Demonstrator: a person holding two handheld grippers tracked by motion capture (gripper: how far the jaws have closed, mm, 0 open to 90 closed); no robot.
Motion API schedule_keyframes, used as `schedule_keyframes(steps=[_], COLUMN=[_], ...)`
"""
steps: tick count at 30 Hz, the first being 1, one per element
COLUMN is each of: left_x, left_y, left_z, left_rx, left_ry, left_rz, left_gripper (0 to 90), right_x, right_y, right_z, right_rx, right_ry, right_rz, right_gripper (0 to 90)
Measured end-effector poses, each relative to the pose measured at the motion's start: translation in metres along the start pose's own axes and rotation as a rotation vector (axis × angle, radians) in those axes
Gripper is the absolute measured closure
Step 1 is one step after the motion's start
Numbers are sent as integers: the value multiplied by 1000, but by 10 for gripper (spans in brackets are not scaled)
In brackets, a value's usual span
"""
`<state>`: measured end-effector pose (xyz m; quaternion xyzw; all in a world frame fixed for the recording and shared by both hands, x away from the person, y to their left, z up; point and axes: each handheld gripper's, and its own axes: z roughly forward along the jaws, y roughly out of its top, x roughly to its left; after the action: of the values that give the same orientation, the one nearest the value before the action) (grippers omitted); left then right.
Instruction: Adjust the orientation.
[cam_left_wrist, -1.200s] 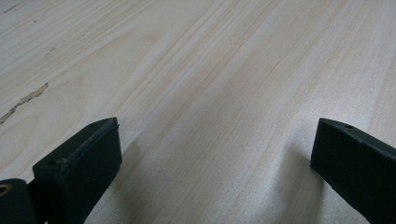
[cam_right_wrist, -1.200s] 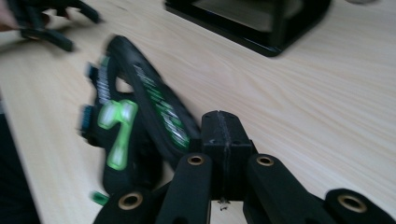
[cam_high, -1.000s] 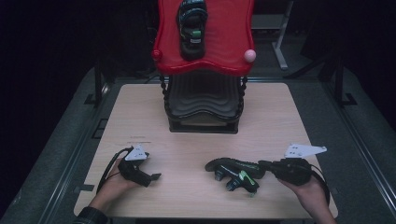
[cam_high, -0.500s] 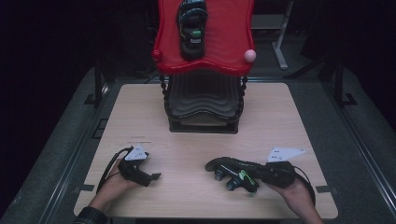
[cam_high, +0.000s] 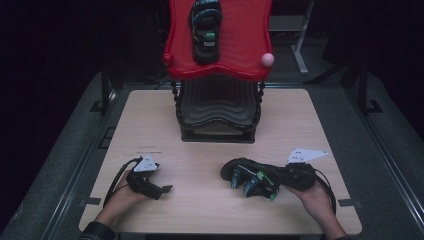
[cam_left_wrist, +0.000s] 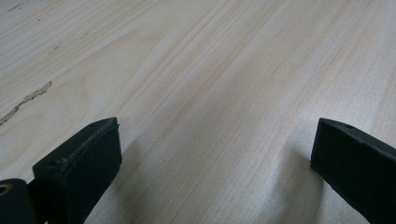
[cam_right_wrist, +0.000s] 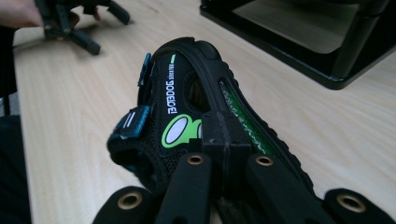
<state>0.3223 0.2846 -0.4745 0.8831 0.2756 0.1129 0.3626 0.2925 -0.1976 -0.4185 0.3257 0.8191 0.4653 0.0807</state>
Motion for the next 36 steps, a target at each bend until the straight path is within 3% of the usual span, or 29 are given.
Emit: schedule_keyframes(steps=[15, 30, 33, 36], left_x=[0, 1, 1, 1], left_y=[0, 0, 0, 0], left_z=[0, 0, 0, 0], left_rx=[1, -1, 0, -1], left_ry=[-1, -4, -4, -4], left_rz=[1, 1, 1, 1], left_gripper=[11, 11, 11, 11], right_x=[-36, -68, -74, -79], right_y=[9, 1, -3, -7], right_z=[16, 37, 36, 31], right_rx=[-7, -14, -10, 4], right_ry=[-7, -19, -26, -48], right_rz=[80, 183, 211, 208], right_gripper=[897, 897, 895, 894])
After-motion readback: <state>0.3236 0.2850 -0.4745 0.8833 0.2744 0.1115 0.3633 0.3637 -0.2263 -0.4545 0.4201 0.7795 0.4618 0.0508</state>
